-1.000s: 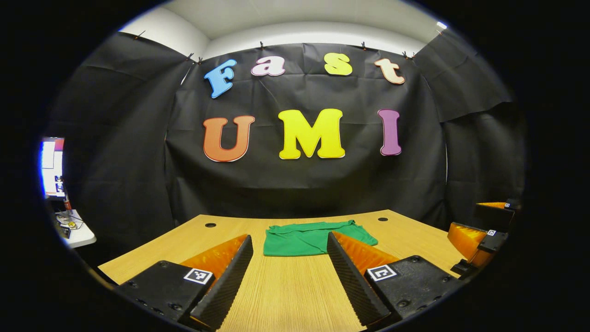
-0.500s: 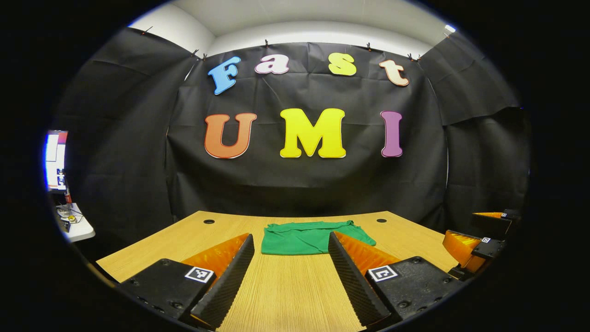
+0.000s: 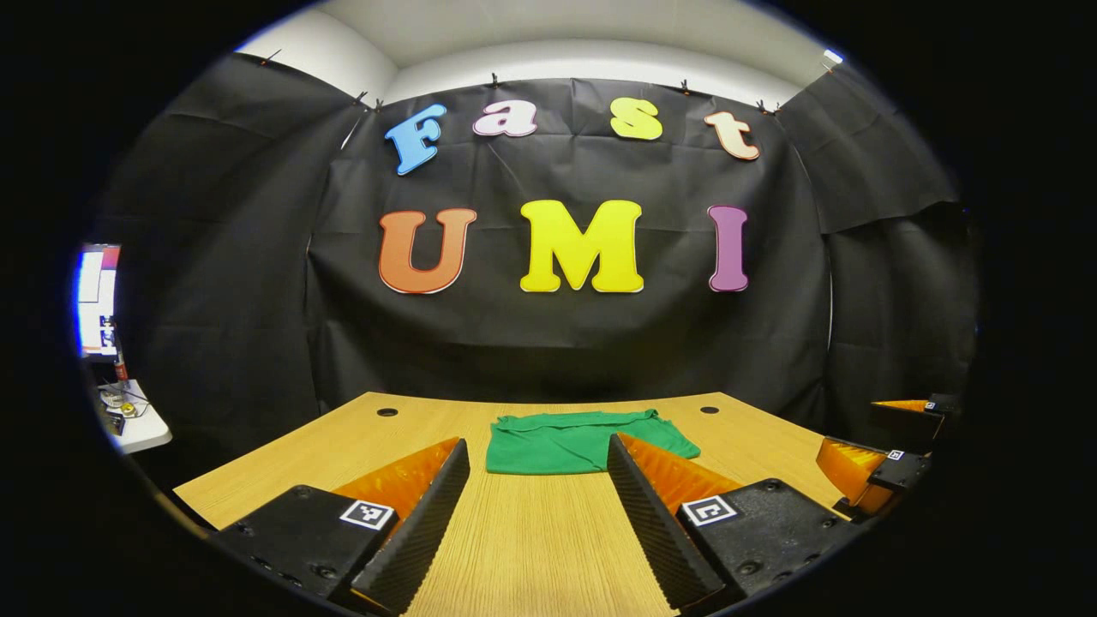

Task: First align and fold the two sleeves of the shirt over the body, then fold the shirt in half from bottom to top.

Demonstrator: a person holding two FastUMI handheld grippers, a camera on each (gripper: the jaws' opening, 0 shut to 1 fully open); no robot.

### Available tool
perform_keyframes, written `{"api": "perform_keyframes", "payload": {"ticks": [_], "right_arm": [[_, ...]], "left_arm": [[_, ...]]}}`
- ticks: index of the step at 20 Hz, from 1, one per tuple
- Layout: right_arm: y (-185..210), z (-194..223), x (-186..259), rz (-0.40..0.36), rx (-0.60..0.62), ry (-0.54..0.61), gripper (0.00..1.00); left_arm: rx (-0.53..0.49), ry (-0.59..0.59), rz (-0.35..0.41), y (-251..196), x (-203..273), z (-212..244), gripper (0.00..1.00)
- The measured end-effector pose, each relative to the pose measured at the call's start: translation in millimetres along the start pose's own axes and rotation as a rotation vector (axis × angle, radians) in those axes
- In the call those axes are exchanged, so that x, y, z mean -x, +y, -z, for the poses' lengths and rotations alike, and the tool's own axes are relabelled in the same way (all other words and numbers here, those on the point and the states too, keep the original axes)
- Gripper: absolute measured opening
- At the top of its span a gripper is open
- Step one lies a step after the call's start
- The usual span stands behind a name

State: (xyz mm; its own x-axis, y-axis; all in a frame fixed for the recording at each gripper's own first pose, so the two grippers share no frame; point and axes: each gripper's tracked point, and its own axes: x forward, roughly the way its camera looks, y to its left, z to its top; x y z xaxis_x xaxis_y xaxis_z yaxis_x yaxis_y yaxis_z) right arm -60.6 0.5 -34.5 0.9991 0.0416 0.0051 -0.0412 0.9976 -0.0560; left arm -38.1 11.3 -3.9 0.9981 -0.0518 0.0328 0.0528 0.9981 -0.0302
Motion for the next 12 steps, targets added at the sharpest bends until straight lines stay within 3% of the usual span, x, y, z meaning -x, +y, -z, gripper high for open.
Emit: {"api": "perform_keyframes", "payload": {"ticks": [12], "right_arm": [[4, 17, -10, -0.013, 0.004, 0.049, 0.95]], "left_arm": [[0.005, 0.026, -0.007, 5, -5, 7, 1.0]]}}
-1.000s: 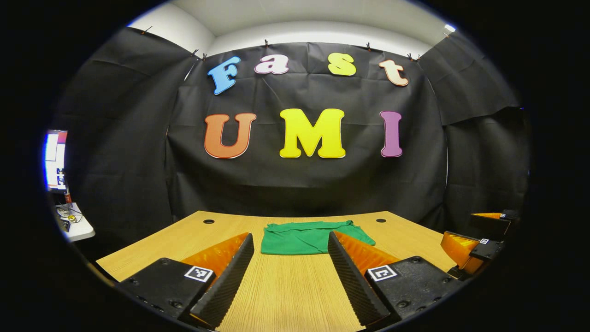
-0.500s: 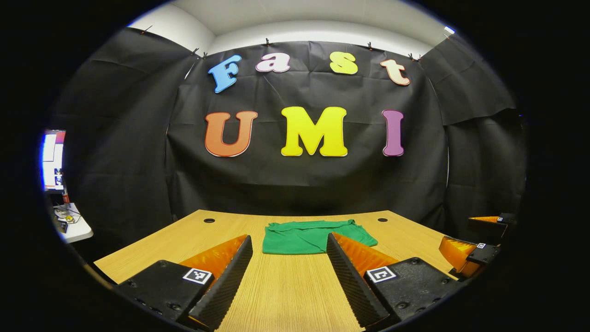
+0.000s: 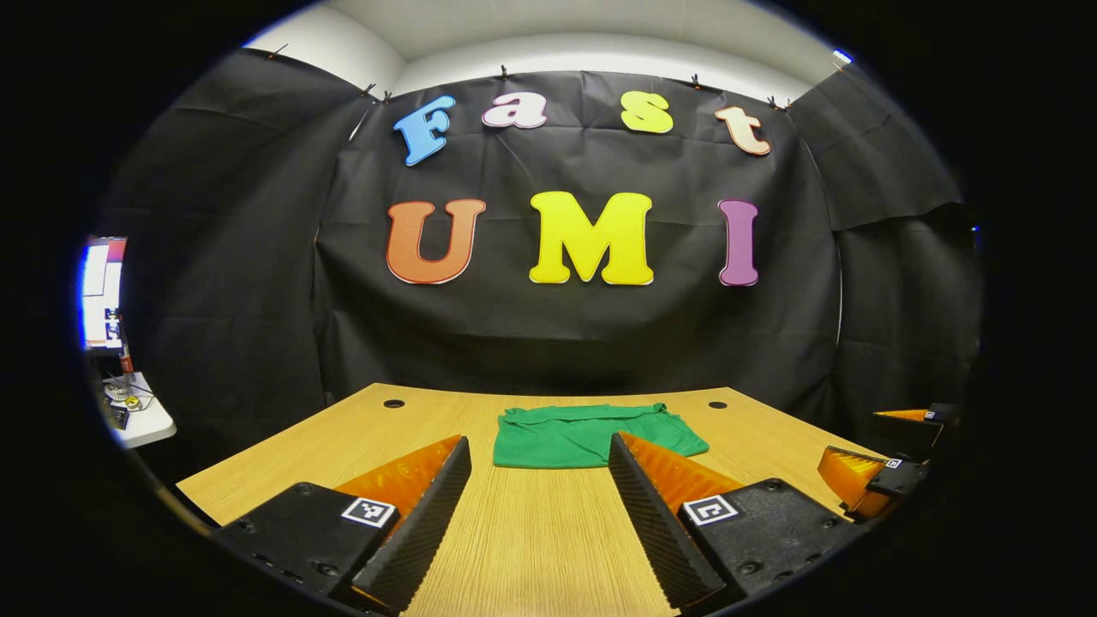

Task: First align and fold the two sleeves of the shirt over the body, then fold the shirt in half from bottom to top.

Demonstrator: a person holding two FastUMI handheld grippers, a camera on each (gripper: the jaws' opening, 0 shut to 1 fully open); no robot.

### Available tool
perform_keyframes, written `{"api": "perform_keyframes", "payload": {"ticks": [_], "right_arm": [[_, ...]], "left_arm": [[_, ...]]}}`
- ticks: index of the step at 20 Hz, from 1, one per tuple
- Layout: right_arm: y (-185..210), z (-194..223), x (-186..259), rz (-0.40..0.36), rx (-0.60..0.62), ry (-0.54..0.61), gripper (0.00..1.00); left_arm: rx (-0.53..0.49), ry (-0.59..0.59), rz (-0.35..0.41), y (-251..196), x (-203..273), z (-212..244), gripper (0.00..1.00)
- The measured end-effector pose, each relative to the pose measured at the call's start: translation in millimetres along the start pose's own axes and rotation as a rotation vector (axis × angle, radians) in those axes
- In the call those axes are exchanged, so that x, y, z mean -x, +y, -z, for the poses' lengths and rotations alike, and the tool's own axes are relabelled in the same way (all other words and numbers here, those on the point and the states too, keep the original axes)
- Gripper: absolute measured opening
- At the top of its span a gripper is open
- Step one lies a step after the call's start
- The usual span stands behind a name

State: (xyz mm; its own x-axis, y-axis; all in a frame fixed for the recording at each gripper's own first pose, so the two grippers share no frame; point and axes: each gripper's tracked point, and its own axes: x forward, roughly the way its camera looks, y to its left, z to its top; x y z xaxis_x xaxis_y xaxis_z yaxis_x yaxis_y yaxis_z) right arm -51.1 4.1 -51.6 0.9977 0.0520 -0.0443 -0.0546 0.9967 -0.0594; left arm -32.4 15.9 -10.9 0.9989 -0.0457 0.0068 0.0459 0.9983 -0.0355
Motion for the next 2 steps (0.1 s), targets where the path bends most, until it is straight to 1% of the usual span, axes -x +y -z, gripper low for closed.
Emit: {"api": "perform_keyframes", "payload": {"ticks": [2], "right_arm": [[2.5, 3.3, 1.5, -0.008, -0.001, 0.01, 0.95]], "left_arm": [[0.001, 0.007, -0.002, 0.4, 0.5, 2.2, 1.0]]}}
